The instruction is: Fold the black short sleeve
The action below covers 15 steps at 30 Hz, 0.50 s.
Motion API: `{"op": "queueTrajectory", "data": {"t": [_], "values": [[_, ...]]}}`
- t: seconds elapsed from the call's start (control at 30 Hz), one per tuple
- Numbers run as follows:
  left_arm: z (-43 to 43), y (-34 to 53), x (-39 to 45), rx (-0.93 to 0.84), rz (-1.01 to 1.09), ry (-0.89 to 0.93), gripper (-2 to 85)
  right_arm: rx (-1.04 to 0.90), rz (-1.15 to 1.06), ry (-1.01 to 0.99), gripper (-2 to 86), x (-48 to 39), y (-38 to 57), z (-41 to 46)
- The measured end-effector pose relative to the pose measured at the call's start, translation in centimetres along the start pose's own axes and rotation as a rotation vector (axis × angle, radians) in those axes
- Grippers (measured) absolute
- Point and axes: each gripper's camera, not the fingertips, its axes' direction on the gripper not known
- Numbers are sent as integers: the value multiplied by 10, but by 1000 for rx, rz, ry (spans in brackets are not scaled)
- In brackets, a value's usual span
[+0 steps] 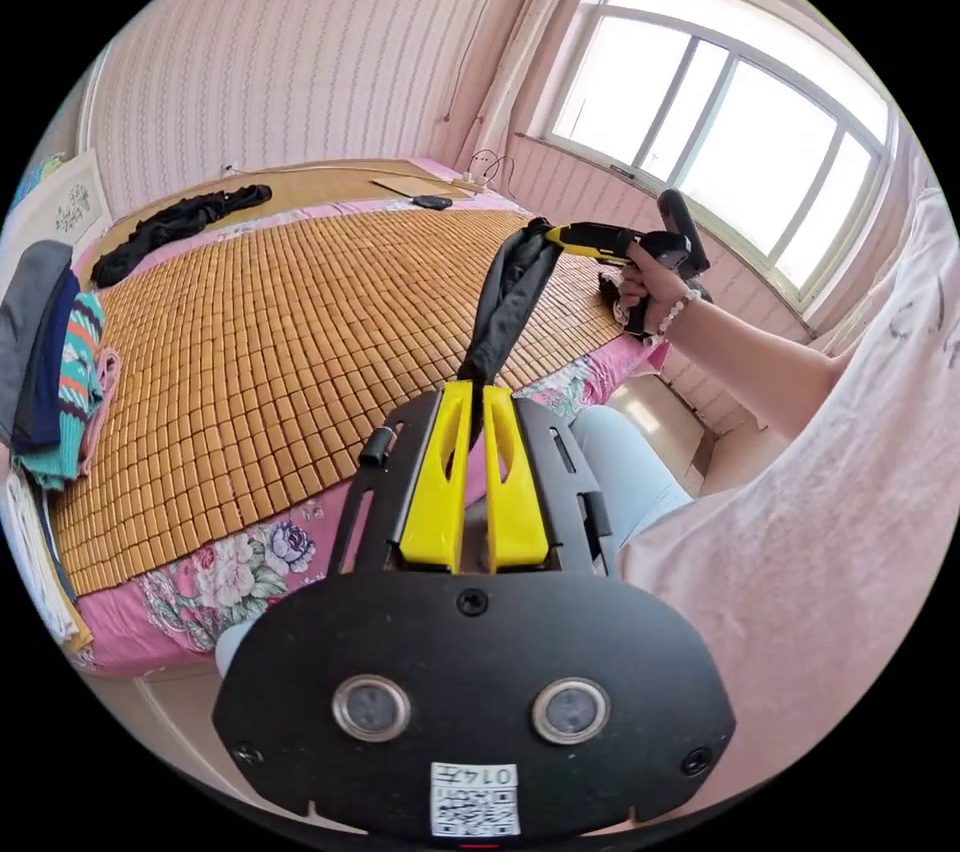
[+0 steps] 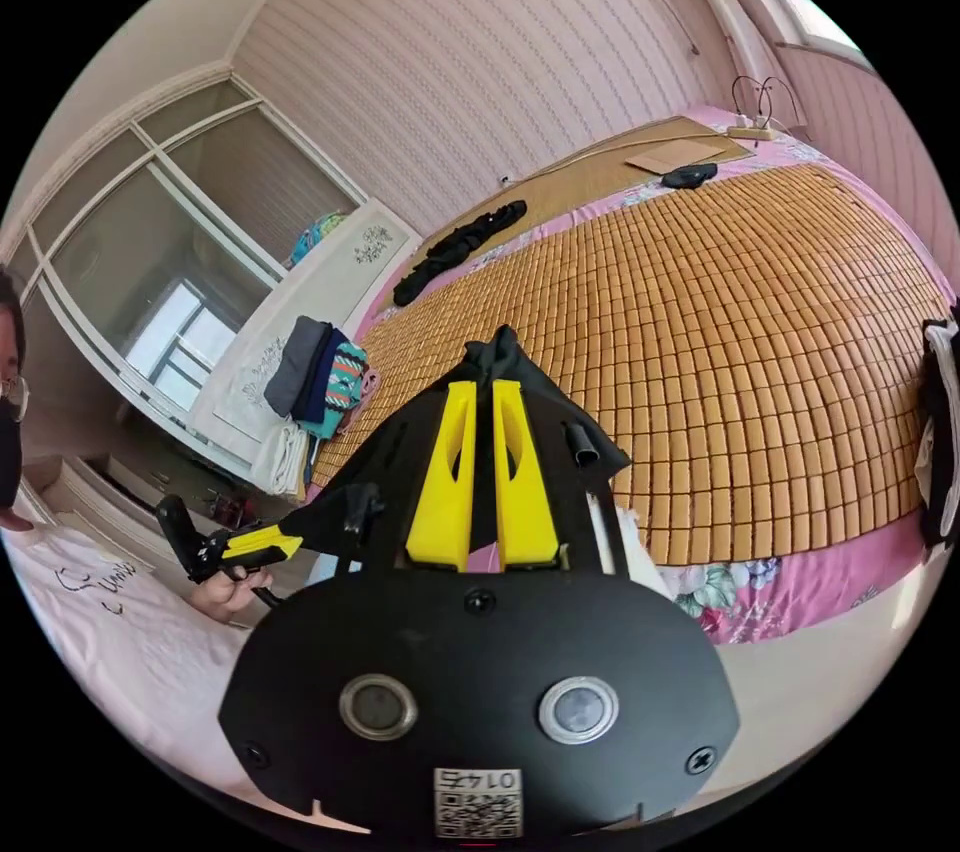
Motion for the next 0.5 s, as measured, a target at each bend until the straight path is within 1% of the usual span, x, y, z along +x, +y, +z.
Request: {"op": "queueTrajectory", "data": {"t": [0.03,0.1,0.13,0.2,0.23,0.3,0.43,0.5], "values": [[0,-5,5,5,19,8,-6,26,11,7,19,5,3,-17],[6,-26,25,29,87,72,-6,137,41,43,19,22,18,-88],[9,-32,30,33,103,94,-7,167,45,57,19,26,22,-107],[26,-57,56,35,187,178,-7,269,53,129,19,38,39,-182],[31,-64,64,32,217,194,-7,288,55,154,19,41,42,-199],[55,-87,101,33,329,262,-6,341,69,257,20,52,54,-267],[95,-119,157,42,421,404,-6,371,115,411,22,75,57,-352],[120,-146,191,57,466,486,-5,349,123,519,25,93,36,-395]]}}
